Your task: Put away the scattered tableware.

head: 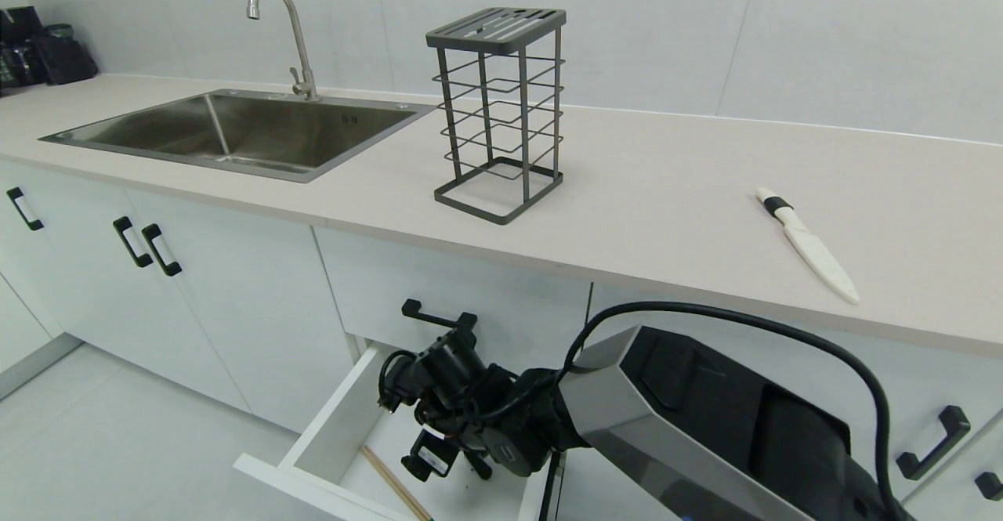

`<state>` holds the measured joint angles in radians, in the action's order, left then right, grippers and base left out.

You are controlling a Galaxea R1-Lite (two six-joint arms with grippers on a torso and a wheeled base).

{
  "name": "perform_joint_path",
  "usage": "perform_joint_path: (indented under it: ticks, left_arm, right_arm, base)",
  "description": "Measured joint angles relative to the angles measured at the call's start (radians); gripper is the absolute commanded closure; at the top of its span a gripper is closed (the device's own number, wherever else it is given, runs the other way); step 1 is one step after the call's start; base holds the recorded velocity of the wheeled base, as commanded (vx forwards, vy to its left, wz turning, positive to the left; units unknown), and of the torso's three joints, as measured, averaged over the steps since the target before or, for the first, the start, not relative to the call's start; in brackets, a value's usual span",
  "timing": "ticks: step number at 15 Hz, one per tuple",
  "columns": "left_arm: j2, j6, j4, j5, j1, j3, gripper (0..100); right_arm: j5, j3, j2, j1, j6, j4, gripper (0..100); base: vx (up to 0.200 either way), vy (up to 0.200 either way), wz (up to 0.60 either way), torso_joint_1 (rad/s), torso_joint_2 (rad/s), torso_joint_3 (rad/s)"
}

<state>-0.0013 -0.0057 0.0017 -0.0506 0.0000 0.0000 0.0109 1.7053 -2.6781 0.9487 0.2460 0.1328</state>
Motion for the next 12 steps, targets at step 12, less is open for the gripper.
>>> perform_joint_path:
  ticks: [12]
  left_arm:
    - [0.000, 0.000, 0.000, 0.000, 0.000, 0.000, 0]
  right_arm:
    - [0.005, -0.328, 0.429, 0.097, 0.007, 0.004, 0]
  base:
    - [0.000, 0.000, 0.00, 0.000, 0.00, 0.000]
